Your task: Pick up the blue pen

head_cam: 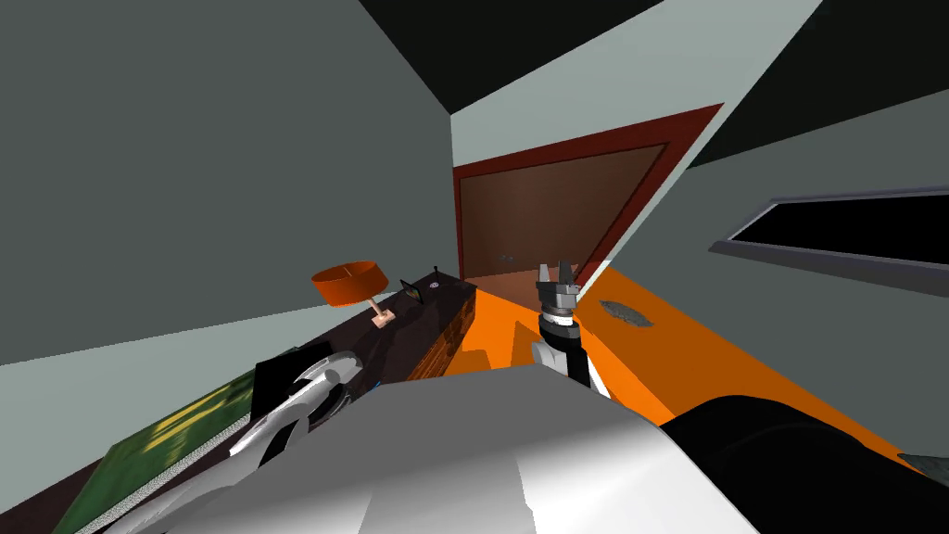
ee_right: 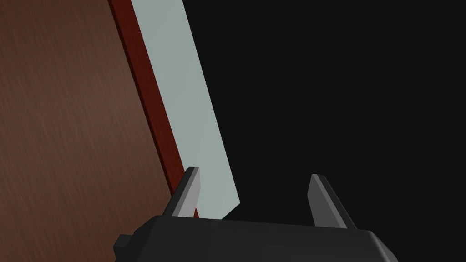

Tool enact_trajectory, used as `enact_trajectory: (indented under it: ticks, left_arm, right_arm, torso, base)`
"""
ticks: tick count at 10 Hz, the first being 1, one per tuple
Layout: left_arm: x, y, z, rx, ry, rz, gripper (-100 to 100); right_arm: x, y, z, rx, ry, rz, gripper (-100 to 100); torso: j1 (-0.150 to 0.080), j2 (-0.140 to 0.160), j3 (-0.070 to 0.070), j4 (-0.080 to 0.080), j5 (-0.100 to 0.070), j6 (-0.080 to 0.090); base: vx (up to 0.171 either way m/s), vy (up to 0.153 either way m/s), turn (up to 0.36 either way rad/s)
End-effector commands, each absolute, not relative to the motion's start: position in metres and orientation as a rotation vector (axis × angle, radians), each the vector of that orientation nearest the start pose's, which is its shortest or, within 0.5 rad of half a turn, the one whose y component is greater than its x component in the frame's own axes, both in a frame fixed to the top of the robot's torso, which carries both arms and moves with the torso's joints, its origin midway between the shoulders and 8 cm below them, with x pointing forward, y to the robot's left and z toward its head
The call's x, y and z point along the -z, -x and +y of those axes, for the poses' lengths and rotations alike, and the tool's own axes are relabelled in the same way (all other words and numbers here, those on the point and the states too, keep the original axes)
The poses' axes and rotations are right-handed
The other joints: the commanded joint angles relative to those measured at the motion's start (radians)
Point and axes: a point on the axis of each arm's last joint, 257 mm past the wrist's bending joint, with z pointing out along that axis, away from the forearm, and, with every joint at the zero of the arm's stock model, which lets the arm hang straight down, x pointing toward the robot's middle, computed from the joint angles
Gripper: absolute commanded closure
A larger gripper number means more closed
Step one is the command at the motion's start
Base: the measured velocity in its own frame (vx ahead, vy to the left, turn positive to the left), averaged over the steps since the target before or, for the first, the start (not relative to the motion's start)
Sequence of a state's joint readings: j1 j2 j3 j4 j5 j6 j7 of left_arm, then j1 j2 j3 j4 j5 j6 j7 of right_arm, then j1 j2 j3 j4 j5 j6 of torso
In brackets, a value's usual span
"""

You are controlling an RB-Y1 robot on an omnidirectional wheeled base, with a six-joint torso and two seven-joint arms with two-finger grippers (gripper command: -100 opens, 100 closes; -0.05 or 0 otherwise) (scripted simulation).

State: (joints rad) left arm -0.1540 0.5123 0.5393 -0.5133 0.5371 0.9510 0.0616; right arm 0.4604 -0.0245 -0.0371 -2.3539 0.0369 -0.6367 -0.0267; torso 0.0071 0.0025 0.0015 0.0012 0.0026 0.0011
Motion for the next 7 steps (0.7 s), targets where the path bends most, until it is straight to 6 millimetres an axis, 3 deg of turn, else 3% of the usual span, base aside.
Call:
enact_trajectory:
  ticks: [1, 3, 7]
  left_arm:
    - [0.5711, -0.2059, 0.5118, 0.139, 3.036, 0.85, -100]
    - [0.5737, -0.2014, 0.511, 0.14, 3.054, 0.765, -100]
    - [0.5761, -0.197, 0.5099, 0.141, 3.081, 0.639, -100]
  right_arm:
    - [-0.0904, -0.3016, -0.2672, -1.335, -0.418, 0.479, 0]
    - [-0.0904, -0.3017, -0.2672, -1.335, -0.418, 0.479, 0]
    - [-0.0904, -0.3017, -0.2672, -1.334, -0.418, 0.479, 0]
  torso:
    - [0.0, 0.0, 0.0, 0.0, 0.0, 0.0]
    - [0.003, 0.003, 0.002, 0.001, 0.003, 0.001]
    - [0.006, -0.002, -0.001, 0.0, 0.006, 0.001]
  base:
    - [-0.108, 0.082, -0.253]
    - [-0.156, 0.066, -0.335]
    - [-0.084, 0.041, -0.168]
